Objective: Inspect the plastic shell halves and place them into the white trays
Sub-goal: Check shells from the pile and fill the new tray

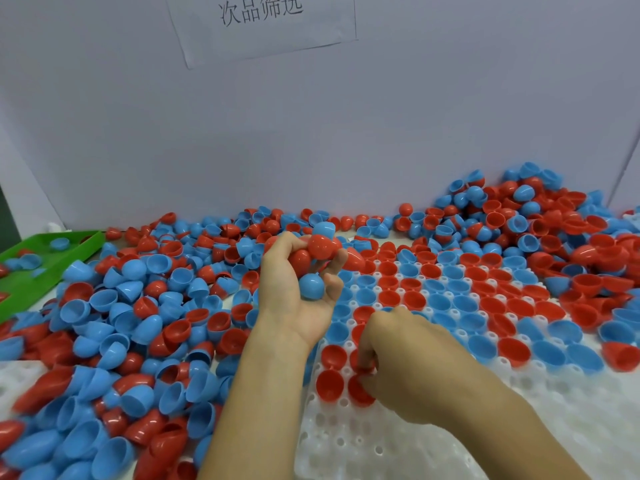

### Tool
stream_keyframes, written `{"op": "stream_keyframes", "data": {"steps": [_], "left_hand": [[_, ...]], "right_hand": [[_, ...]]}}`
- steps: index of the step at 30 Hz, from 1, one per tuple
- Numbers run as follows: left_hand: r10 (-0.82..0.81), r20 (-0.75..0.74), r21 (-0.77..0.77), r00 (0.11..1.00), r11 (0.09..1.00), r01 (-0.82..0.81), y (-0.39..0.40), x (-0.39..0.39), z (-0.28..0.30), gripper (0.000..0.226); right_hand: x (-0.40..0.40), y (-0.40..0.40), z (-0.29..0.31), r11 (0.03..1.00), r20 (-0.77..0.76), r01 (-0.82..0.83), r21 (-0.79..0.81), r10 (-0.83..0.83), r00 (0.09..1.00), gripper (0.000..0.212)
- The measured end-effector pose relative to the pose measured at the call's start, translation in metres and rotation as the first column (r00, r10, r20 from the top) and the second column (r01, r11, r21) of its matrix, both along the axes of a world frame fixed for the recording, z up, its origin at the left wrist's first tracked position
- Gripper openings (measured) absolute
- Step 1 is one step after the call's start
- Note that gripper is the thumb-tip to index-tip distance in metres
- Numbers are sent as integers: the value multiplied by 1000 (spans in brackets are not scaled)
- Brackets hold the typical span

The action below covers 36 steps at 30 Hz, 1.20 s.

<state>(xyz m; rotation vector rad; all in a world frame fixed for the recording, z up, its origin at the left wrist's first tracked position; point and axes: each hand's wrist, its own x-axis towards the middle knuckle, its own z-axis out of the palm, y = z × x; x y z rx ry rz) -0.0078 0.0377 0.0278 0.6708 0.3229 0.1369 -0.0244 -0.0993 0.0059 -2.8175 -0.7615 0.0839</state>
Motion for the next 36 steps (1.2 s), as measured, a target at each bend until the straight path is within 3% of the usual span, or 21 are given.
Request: {"op": "stream_keyframes", "data": {"steps": [5,9,12,16,19,22,32,36], "left_hand": [[-15,-7,6,1000,1000,15,-3,2,-1,15],[-42,-5,9,999,999,42,-5,2,-1,15],[-64,-13,13,998,998,64,-6,2,-2,16],[-198,11,28,980,980,198,-9,2,-2,10],[-317,45,49,947,948,315,-14,2,-1,11],[-337,47,68,940,940,333,-18,2,-1,10],[-119,-15,12,993,993,119,-17,5,-4,11],[-73,-17,45,997,996,74,-19,6,-5,22]], "right_hand": [[2,-2,-2,1000,30,-18,3,18,999,15],[8,-12,-3,994,-60,-51,99,57,997,20],[21,-24,1,949,-63,-36,314,59,996,19],[35,-37,5,708,93,32,706,-138,986,11],[37,-39,3,665,2,39,746,-61,998,25],[39,-39,4,598,-24,45,800,-44,999,17],[42,-41,5,451,4,109,886,-243,970,7],[42,-40,4,486,-1,161,859,-312,950,14]]}}
